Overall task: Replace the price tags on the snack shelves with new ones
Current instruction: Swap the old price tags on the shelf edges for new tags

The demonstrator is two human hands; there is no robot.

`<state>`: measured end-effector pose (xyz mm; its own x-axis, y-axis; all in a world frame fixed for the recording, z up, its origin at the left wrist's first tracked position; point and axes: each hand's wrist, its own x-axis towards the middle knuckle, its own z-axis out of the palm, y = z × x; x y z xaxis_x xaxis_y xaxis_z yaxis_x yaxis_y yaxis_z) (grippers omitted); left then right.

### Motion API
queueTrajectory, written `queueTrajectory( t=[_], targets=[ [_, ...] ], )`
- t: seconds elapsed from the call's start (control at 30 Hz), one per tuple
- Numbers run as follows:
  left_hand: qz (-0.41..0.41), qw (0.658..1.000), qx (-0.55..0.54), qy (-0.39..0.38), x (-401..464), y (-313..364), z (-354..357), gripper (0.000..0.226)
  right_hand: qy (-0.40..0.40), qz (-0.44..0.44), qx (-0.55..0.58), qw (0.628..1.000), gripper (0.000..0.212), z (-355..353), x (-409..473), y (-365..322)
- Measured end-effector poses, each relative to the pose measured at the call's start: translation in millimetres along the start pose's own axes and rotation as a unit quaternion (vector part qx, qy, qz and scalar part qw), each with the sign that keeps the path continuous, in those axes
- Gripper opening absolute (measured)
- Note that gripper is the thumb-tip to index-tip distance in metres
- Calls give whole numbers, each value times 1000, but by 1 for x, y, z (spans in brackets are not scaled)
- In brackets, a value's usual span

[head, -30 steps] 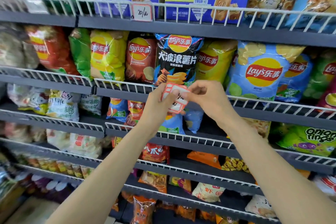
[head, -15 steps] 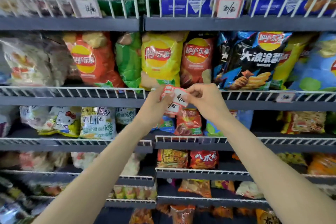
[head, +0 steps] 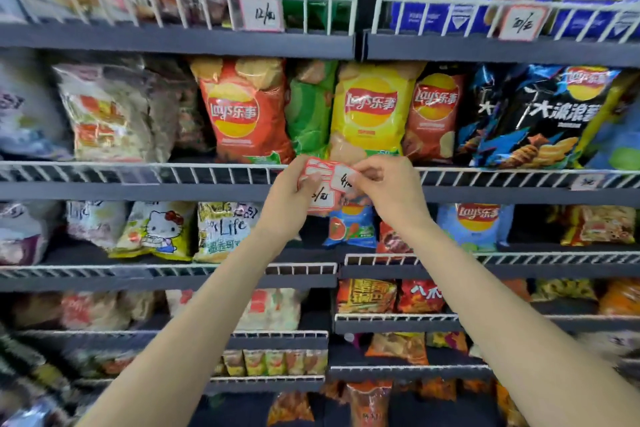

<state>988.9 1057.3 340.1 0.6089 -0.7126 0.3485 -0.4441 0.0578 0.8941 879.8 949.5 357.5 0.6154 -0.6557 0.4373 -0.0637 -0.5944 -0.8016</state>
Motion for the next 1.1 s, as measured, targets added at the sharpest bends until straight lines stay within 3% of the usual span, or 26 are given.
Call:
queueTrajectory(
  t=[0.4, 0.67, 0.83, 0.97, 1.1],
  targets=[
    [85, 995, 25, -46, 10, -50, -99, 20, 56, 51, 54, 996, 6, 110, -5, -35],
    [113, 988, 78, -69, 29, -77, -176, 25, 124, 38, -46, 990, 11, 187, -4, -69],
    [137, 984, 85, -76, 26, -90, -213, 13, 130, 26, -46, 990, 12, 215, -8, -89],
    [113, 985, 100, -83, 25, -103, -232, 9, 121, 34, -53, 991, 13, 229, -6, -95],
    [89, 988, 102, -69, 27, -115, -247, 28, 121, 30, -59, 990, 13, 245, -3, -105]
  ],
)
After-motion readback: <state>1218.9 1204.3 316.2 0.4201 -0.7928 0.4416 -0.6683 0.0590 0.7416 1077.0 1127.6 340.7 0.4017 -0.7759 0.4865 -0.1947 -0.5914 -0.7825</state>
